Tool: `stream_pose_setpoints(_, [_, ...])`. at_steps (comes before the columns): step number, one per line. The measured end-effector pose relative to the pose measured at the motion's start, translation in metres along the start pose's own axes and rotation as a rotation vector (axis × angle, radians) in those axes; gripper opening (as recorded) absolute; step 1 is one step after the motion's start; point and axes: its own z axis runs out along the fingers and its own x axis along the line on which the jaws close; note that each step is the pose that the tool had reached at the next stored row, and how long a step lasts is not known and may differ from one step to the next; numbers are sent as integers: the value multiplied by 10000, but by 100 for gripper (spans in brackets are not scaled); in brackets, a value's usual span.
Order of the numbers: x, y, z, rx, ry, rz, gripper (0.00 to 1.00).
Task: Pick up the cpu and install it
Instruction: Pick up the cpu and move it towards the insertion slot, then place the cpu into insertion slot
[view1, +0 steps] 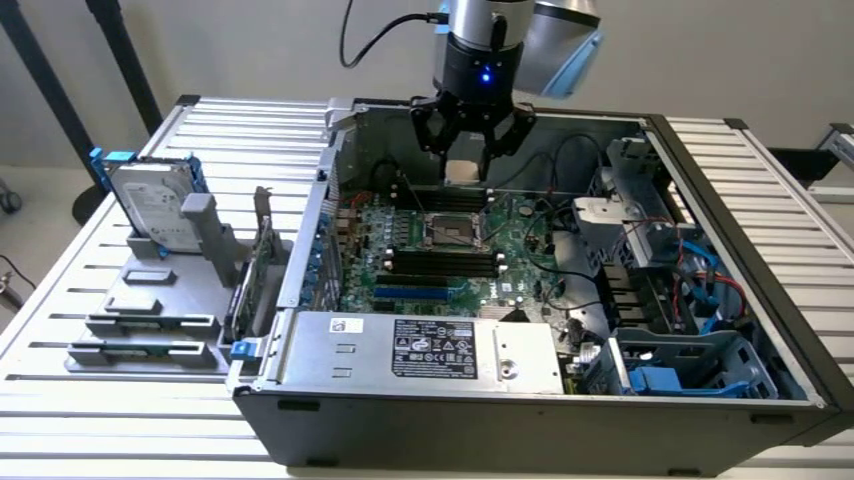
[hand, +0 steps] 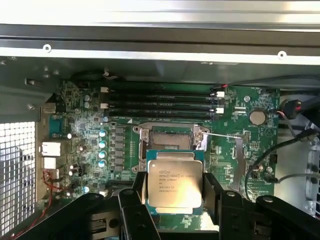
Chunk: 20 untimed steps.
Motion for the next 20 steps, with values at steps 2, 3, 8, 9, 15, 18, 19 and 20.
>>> stream_pose_setpoints(2, [1, 0, -1, 4, 16, 0, 55])
stream_pose_setpoints(3, [1, 0, -1, 4, 24, 1, 55])
stream_pose_setpoints(8, [0, 0, 0, 3, 66, 4, 55])
stream_pose_setpoints(9, [0, 0, 0, 4, 74, 4, 55])
stream_pose_setpoints(15, [0, 0, 0, 3, 119, 6, 55])
stream_pose_setpoints(18, [4, 0, 1, 3, 120, 6, 55])
stream_pose_setpoints(19, [13, 0, 2, 1, 118, 34, 55])
stream_pose_setpoints(20, [16, 0, 3, -1, 114, 143, 55])
